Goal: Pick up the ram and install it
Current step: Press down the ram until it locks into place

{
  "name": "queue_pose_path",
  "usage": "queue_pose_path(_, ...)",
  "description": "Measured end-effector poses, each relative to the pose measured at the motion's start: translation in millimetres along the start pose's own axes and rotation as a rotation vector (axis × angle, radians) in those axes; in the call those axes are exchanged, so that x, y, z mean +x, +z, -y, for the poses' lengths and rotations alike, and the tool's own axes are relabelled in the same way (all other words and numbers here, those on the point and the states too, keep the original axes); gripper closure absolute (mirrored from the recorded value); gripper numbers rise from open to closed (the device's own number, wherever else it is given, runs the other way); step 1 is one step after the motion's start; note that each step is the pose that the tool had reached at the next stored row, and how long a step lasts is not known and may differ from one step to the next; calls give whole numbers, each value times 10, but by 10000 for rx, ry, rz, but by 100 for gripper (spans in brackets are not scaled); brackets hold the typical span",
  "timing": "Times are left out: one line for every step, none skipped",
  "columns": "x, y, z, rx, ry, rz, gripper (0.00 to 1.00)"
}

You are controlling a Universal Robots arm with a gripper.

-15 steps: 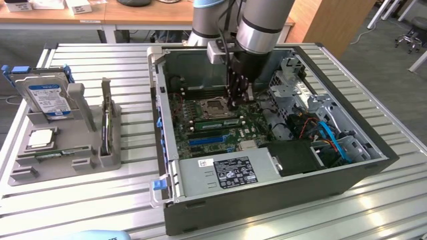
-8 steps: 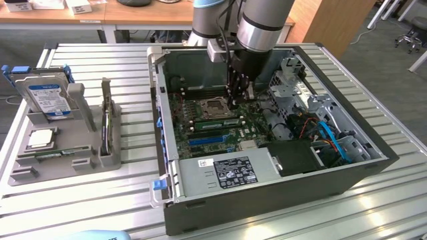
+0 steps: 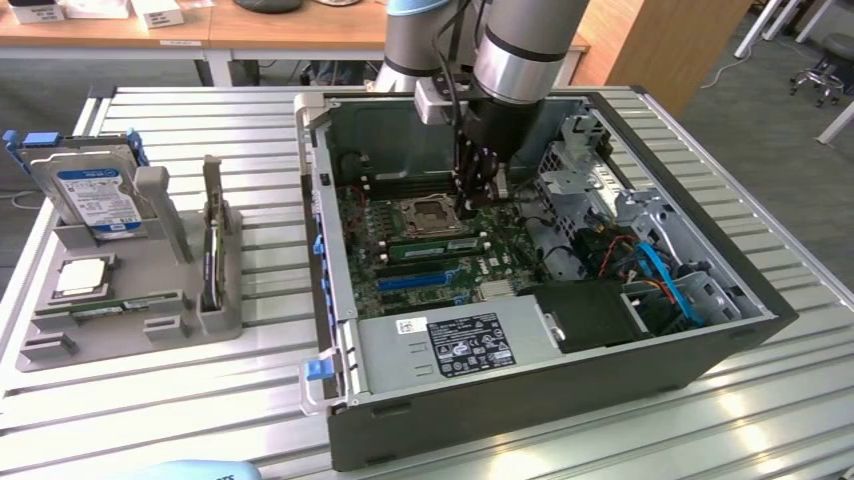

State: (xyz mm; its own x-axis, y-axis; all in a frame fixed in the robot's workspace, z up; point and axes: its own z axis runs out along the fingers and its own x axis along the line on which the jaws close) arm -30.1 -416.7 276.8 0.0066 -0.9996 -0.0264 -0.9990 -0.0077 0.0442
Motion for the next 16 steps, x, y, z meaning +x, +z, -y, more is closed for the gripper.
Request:
queue_pose_path(0, 0, 0, 0, 0, 0, 81)
queue_pose_path(0, 0, 0, 0, 0, 0, 81)
queue_pose_path(0, 0, 0, 0, 0, 0, 82)
queue_pose_path(0, 0, 0, 0, 0, 0, 89)
queue_pose_path(0, 0, 0, 0, 0, 0, 89)
queue_pose_path(0, 0, 0, 0, -1, 0, 90)
queue_pose_path(0, 0, 0, 0, 0, 0, 90)
queue_pose_path(0, 0, 0, 0, 0, 0, 90)
queue_pose_path(0, 0, 0, 0, 0, 0, 90)
queue_pose_path(0, 0, 0, 0, 0, 0, 90)
queue_pose_path(0, 0, 0, 0, 0, 0, 90)
queue_pose_path(0, 0, 1, 0, 0, 0, 90)
queue_pose_path(0, 0, 5, 0, -2, -1, 90)
queue_pose_path(0, 0, 10, 0, -1, 0, 90)
queue_pose_path(1, -1, 19, -1, -1, -1, 90)
queue_pose_path(1, -2, 33, 0, 0, -2, 90)
